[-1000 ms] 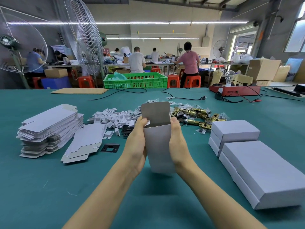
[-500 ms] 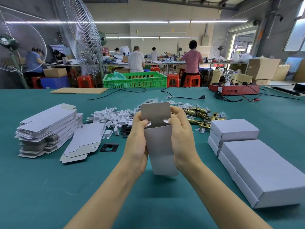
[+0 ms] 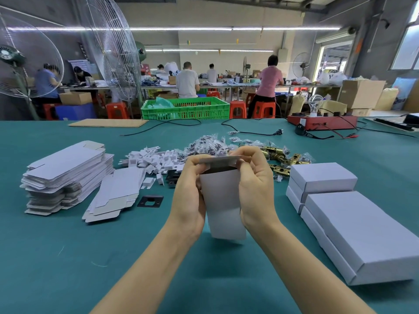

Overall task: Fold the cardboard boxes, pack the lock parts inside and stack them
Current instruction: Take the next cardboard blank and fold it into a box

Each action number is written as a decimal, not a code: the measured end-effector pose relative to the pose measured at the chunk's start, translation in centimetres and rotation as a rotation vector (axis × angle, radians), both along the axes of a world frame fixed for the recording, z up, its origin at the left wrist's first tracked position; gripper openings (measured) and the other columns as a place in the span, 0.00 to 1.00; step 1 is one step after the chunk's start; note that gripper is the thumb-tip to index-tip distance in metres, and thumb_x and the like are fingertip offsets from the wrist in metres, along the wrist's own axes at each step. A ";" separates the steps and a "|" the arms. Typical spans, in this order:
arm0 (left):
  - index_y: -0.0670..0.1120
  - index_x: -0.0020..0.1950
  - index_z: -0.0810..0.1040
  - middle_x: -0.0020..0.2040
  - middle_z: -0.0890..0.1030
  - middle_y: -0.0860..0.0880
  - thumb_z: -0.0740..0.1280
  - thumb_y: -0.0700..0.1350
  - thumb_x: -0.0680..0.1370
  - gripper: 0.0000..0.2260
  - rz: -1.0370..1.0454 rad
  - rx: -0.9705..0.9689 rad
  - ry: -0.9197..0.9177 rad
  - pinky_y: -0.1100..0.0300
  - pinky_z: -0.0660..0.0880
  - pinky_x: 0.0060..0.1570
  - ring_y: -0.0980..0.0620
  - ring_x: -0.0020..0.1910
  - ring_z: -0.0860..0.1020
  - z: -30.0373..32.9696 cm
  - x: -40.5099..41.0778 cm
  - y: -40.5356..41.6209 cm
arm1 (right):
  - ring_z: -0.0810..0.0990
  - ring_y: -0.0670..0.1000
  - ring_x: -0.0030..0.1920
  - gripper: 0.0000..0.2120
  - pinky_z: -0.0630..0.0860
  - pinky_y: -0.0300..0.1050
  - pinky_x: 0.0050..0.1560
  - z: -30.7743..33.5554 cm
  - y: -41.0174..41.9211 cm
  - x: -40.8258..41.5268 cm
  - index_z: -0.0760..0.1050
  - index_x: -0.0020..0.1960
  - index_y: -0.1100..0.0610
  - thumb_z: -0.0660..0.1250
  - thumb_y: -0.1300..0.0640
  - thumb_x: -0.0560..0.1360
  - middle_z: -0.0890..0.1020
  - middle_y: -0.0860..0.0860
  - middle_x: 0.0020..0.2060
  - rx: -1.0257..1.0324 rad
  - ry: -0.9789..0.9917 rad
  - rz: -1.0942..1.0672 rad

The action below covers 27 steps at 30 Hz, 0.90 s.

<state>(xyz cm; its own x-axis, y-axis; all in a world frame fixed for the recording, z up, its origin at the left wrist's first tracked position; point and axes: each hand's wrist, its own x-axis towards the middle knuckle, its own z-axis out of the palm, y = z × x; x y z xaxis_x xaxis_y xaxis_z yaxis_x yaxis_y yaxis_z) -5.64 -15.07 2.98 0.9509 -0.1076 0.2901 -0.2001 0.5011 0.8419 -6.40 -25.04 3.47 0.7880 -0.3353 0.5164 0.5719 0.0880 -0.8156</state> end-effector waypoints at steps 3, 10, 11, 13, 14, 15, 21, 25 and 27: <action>0.53 0.38 0.80 0.42 0.83 0.49 0.58 0.39 0.80 0.17 0.013 0.011 -0.007 0.63 0.76 0.33 0.54 0.37 0.79 0.2 -0.1 -0.1 | 0.74 0.43 0.40 0.21 0.69 0.45 0.47 0.1 -0.2 0.3 0.74 0.38 0.47 0.54 0.70 0.77 0.78 0.43 0.37 0.016 -0.003 -0.024; 0.52 0.35 0.81 0.36 0.81 0.52 0.57 0.35 0.81 0.21 0.010 -0.084 -0.017 0.65 0.74 0.29 0.57 0.32 0.78 0.8 0.0 0.0 | 0.72 0.55 0.44 0.12 0.68 0.55 0.48 0.3 -0.3 0.2 0.75 0.35 0.47 0.56 0.58 0.70 0.78 0.50 0.39 0.055 0.054 0.062; 0.52 0.35 0.81 0.35 0.81 0.52 0.57 0.34 0.80 0.21 0.015 -0.088 -0.012 0.65 0.74 0.29 0.56 0.31 0.77 0.9 0.0 0.1 | 0.71 0.56 0.45 0.11 0.67 0.56 0.49 0.3 -0.2 0.2 0.75 0.35 0.48 0.56 0.56 0.70 0.77 0.53 0.40 0.057 0.061 0.091; 0.50 0.35 0.81 0.35 0.81 0.51 0.57 0.34 0.80 0.20 0.030 -0.077 -0.007 0.66 0.73 0.28 0.56 0.31 0.77 1.0 0.0 0.2 | 0.70 0.56 0.45 0.07 0.66 0.56 0.48 0.3 -0.1 0.0 0.74 0.38 0.51 0.59 0.51 0.70 0.75 0.55 0.41 0.035 0.061 0.110; 0.50 0.37 0.80 0.36 0.81 0.51 0.57 0.34 0.80 0.19 0.033 -0.062 -0.009 0.65 0.74 0.28 0.56 0.32 0.77 1.0 -0.1 0.2 | 0.70 0.54 0.44 0.08 0.66 0.54 0.48 0.3 -0.1 -0.1 0.73 0.39 0.54 0.60 0.50 0.70 0.74 0.54 0.41 0.011 0.056 0.092; 0.49 0.38 0.80 0.37 0.81 0.50 0.57 0.35 0.80 0.17 0.033 -0.042 -0.013 0.64 0.74 0.29 0.55 0.33 0.78 0.9 -0.1 0.3 | 0.71 0.52 0.43 0.09 0.67 0.52 0.46 0.3 0.0 -0.2 0.72 0.41 0.56 0.61 0.50 0.70 0.74 0.53 0.40 -0.014 0.049 0.075; 0.47 0.43 0.80 0.41 0.78 0.47 0.64 0.50 0.75 0.09 -0.006 -0.013 -0.012 0.61 0.71 0.36 0.52 0.39 0.74 1.1 -0.5 0.7 | 0.73 0.43 0.39 0.08 0.70 0.35 0.40 0.2 -0.1 -0.4 0.72 0.44 0.55 0.60 0.50 0.73 0.76 0.43 0.37 -0.081 0.029 0.058; 0.44 0.49 0.76 0.41 0.79 0.50 0.66 0.47 0.72 0.10 0.015 0.024 -0.055 0.65 0.74 0.34 0.57 0.37 0.77 1.0 -0.4 0.6 | 0.73 0.38 0.39 0.07 0.69 0.30 0.39 0.1 -0.1 -0.3 0.72 0.45 0.54 0.59 0.51 0.74 0.76 0.38 0.36 -0.117 0.018 0.044; 0.46 0.49 0.77 0.40 0.80 0.51 0.66 0.43 0.75 0.04 0.025 0.025 -0.043 0.65 0.74 0.31 0.57 0.35 0.77 1.0 -0.3 0.7 | 0.73 0.37 0.39 0.07 0.69 0.28 0.39 0.1 -0.2 -0.3 0.73 0.45 0.53 0.59 0.52 0.74 0.76 0.37 0.36 -0.133 0.015 0.033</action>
